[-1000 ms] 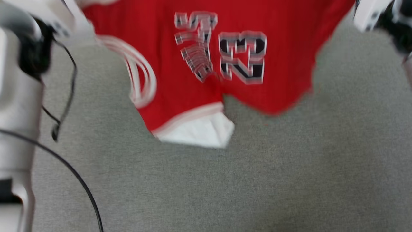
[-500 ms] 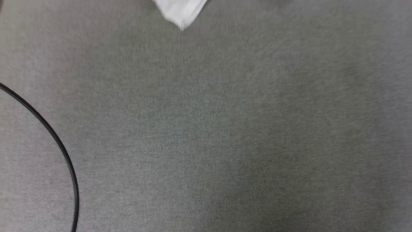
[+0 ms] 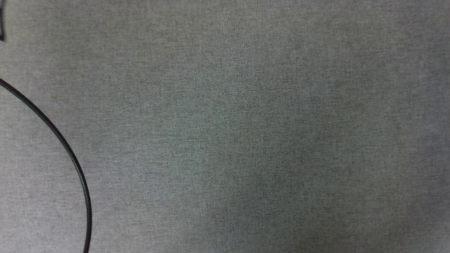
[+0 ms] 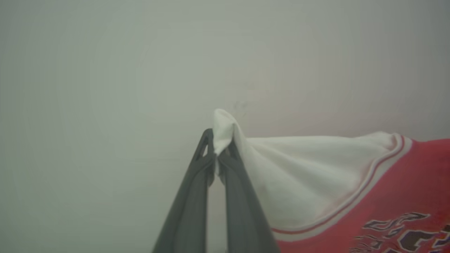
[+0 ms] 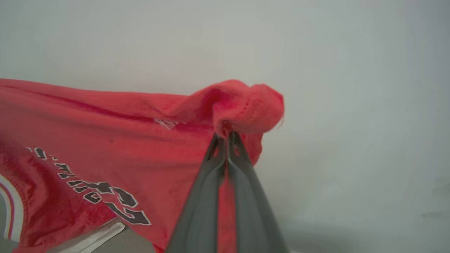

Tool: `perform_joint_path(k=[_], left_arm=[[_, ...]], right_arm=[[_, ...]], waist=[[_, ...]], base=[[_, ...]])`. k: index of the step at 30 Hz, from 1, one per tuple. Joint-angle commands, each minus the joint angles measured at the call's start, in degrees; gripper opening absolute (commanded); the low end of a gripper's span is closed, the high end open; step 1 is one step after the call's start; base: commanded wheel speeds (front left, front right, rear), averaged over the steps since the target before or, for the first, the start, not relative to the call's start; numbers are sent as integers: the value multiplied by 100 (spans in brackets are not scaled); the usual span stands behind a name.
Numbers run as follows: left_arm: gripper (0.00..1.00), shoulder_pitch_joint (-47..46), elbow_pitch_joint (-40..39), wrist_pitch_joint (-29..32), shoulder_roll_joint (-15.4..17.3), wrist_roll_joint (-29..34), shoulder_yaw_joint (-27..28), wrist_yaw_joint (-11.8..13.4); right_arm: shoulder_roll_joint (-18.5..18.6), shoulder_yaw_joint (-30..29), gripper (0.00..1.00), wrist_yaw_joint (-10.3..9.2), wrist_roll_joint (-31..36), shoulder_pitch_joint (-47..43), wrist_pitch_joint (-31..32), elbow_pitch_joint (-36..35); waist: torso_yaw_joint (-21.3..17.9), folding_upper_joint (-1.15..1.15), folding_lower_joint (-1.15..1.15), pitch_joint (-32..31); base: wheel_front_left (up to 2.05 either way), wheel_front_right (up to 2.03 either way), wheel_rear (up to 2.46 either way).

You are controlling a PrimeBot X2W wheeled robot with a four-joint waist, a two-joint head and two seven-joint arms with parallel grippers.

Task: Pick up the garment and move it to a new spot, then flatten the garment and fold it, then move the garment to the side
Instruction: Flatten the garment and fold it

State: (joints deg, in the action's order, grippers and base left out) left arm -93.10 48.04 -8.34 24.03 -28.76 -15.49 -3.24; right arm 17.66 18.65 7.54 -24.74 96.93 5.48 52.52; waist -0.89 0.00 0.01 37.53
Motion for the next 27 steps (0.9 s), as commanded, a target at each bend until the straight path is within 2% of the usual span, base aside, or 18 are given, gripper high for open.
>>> perform_joint_path(k=[1, 7, 16, 21, 27], left_arm=[[0, 106, 43, -40, -14, -25, 1, -24], [0, 861, 281, -224, -170, -233, -80, -234], [0, 3299, 176, -544, -376, -597, -331, -407], [0, 4725, -251, -659, -309, -705, -281, -386], [0, 6539, -1121, -688, -191, -801, -22, -77]], right_arm=[[-17, 48, 0, -10, -36, -115, 18, 42], [-82, 541, 0, -8, -298, -893, 24, 133], [75, 1267, 0, -8, -973, -3141, -279, 0], [280, 1488, 0, -8, -1364, -4215, -479, -276], [489, 1575, 0, -9, -1757, -5563, -684, -657]], waist=[[2, 0, -1, 61], [15, 0, -1, -124], [89, 0, -1, -1249], [79, 0, -1, -1823], [53, 0, -1, -2614]], base=[[0, 0, 0], [0, 0, 0], [0, 0, 0], [0, 0, 0], [0, 0, 0]])
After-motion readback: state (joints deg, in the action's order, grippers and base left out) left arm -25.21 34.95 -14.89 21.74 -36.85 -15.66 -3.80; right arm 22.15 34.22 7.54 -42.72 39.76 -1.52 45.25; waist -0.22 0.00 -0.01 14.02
